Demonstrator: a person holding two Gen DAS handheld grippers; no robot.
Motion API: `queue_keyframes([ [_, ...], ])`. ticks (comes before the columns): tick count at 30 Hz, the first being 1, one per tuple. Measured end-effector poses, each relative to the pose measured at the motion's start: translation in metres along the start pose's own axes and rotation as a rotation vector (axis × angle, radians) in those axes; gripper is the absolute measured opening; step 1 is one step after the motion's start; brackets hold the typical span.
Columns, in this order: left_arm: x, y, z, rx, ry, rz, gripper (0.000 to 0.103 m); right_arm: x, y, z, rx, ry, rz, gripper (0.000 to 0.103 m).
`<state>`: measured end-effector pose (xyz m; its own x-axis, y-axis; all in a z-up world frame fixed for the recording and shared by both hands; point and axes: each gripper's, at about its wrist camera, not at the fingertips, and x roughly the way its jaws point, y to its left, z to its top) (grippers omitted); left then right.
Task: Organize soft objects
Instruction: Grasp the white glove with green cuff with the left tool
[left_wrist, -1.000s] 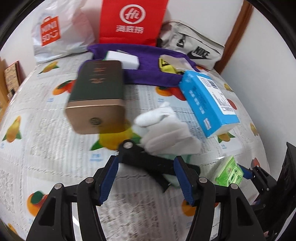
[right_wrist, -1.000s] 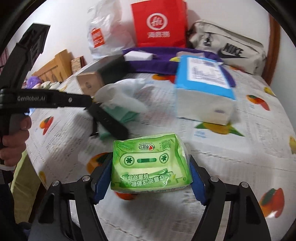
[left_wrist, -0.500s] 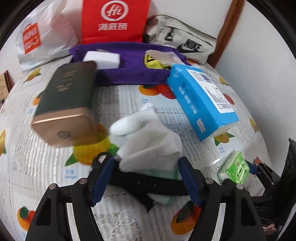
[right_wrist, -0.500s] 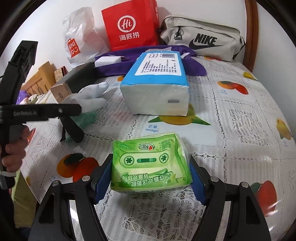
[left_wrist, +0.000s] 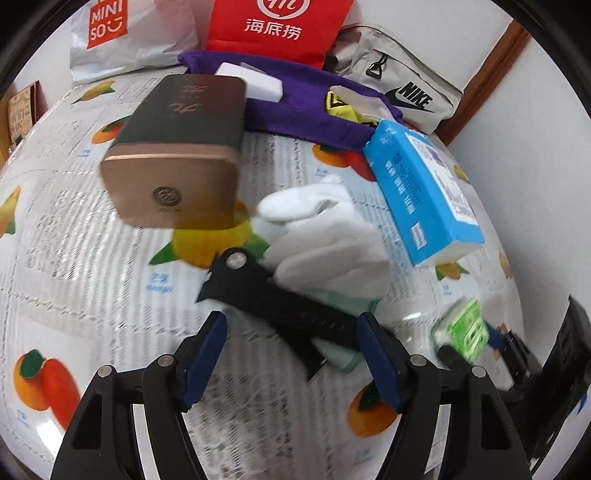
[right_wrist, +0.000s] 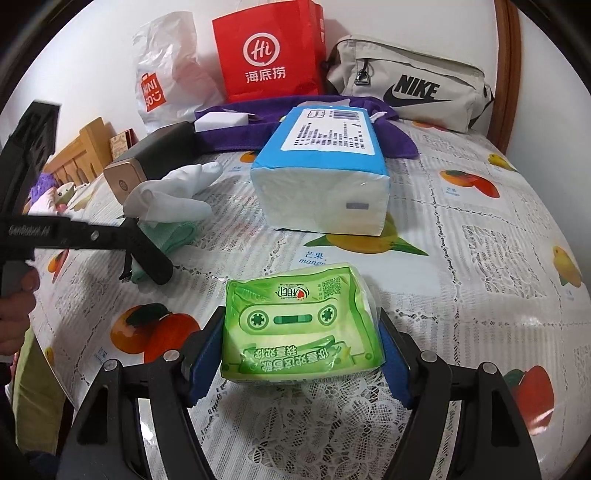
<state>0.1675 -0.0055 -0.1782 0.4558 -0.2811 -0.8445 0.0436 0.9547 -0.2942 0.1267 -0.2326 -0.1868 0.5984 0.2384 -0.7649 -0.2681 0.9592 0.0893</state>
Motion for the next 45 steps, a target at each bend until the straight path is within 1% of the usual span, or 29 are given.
queue_keyframes([
  [1,0.002,-0.004,0.003,0.003,-0.004,-0.001,0.071,-0.001,0.0,-0.001,0.001,-0.001,0.004,0.074],
  [3,0.007,-0.009,0.009,-0.001,-0.016,0.024,0.071,-0.001,-0.001,-0.001,0.005,-0.003,0.009,0.074],
  [6,0.015,-0.016,0.014,0.012,-0.031,0.054,0.068,-0.001,-0.001,-0.001,0.002,-0.002,0.01,0.074],
  [8,0.016,-0.022,0.013,0.055,-0.042,0.098,0.044,-0.001,0.0,-0.001,-0.006,0.0,0.01,0.074],
  [9,0.016,-0.023,0.013,0.07,-0.038,0.101,0.042,-0.001,0.0,-0.001,-0.009,0.002,0.011,0.074],
  [11,0.01,-0.018,0.01,0.068,-0.03,0.073,0.027,-0.001,0.0,-0.002,-0.011,0.003,0.013,0.074],
  [13,0.004,-0.012,0.006,0.06,-0.027,0.048,0.021,-0.002,0.0,-0.003,-0.011,0.002,0.012,0.074],
  [15,-0.002,-0.007,0.0,0.053,-0.02,0.034,0.02,-0.002,0.001,-0.004,-0.012,0.002,0.007,0.074],
  [20,-0.022,0.006,-0.013,0.048,-0.038,0.057,0.019,-0.003,0.004,-0.005,-0.01,0.007,0.006,0.074],
  [22,-0.022,0.012,-0.017,0.055,-0.025,0.069,0.019,-0.004,0.006,-0.006,-0.012,0.011,0.009,0.074],
  [24,-0.016,0.014,-0.023,0.081,0.02,0.109,0.025,-0.004,0.008,-0.007,-0.016,0.015,0.011,0.074],
  [26,-0.019,0.017,-0.029,0.071,-0.003,0.099,0.026,-0.004,0.011,-0.007,-0.022,0.018,0.01,0.074],
  [30,-0.022,0.026,-0.032,0.038,-0.009,0.052,0.026,-0.002,0.014,-0.006,-0.026,0.026,0.013,0.074],
  [32,-0.023,0.029,-0.032,0.039,-0.01,0.044,0.012,-0.002,0.015,-0.006,-0.031,0.028,0.013,0.074],
  [33,-0.023,0.03,-0.033,0.04,-0.014,0.054,0.008,-0.002,0.016,-0.006,-0.034,0.029,0.012,0.074],
  [35,-0.023,0.034,-0.031,0.03,-0.017,0.042,0.007,-0.001,0.016,-0.006,-0.035,0.028,0.011,0.074],
  [39,-0.021,0.037,-0.026,0.026,-0.017,0.066,0.007,-0.001,0.017,-0.006,-0.04,0.029,0.006,0.074],
  [41,-0.022,0.034,-0.022,0.031,-0.022,0.055,0.007,0.0,0.018,-0.006,-0.043,0.031,0.006,0.075],
  [43,-0.027,0.031,-0.019,0.026,-0.049,0.039,0.009,0.0,0.018,-0.005,-0.046,0.032,0.006,0.075],
  [45,-0.029,0.025,-0.015,0.042,-0.053,0.012,0.022,0.0,0.018,-0.005,-0.045,0.033,0.007,0.075],
])
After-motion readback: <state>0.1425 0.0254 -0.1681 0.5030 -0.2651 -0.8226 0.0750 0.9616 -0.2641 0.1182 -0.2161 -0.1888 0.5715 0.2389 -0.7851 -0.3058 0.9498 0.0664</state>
